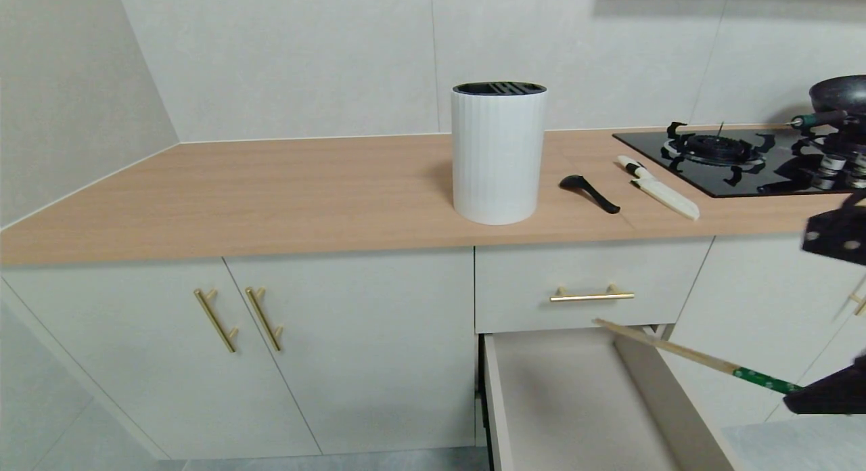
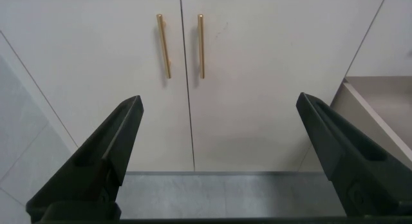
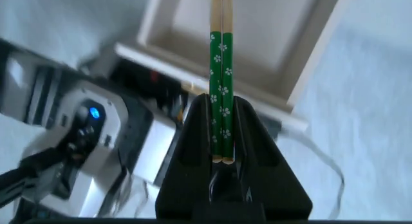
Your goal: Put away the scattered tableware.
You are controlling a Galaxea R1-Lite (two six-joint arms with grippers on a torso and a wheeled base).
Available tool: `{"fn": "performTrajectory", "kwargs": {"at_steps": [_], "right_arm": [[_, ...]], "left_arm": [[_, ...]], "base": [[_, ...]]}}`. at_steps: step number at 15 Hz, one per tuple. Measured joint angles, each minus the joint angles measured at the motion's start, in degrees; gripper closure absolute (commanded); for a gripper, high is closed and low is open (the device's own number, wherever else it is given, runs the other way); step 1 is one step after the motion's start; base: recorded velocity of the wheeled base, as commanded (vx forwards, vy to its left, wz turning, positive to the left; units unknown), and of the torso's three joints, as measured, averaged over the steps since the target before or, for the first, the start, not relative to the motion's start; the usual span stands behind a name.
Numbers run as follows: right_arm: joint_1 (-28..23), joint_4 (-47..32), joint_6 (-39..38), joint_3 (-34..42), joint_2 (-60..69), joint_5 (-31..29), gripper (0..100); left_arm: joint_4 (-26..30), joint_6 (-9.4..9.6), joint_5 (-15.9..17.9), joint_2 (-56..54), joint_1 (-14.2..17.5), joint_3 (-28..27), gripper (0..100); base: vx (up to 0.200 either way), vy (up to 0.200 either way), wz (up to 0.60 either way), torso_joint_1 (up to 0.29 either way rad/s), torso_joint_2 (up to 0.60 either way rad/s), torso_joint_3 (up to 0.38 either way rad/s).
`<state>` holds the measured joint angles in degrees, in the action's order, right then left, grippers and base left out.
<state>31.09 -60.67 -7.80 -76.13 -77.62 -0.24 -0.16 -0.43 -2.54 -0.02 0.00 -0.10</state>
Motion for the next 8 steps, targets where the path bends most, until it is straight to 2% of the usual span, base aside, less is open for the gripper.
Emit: {"fn": "performTrajectory", "kwargs": {"at_steps": [3,8], "right_arm": [[0.0,0.9,-3.1,0.4,-11.0,1.0,100],[0.3,9.7,-9.8,0.0,-22.5,4.0,100]], "left_arm": [[0.0,0.00,0.0,0.0,0.0,0.0,0],[0.0,0.00,0.0,0.0,0.0,0.0,0]], "base": [[0.000,0.000,0.00,0.000,0.00,0.000],[0.000,0.000,0.00,0.000,0.00,0.000]]}}
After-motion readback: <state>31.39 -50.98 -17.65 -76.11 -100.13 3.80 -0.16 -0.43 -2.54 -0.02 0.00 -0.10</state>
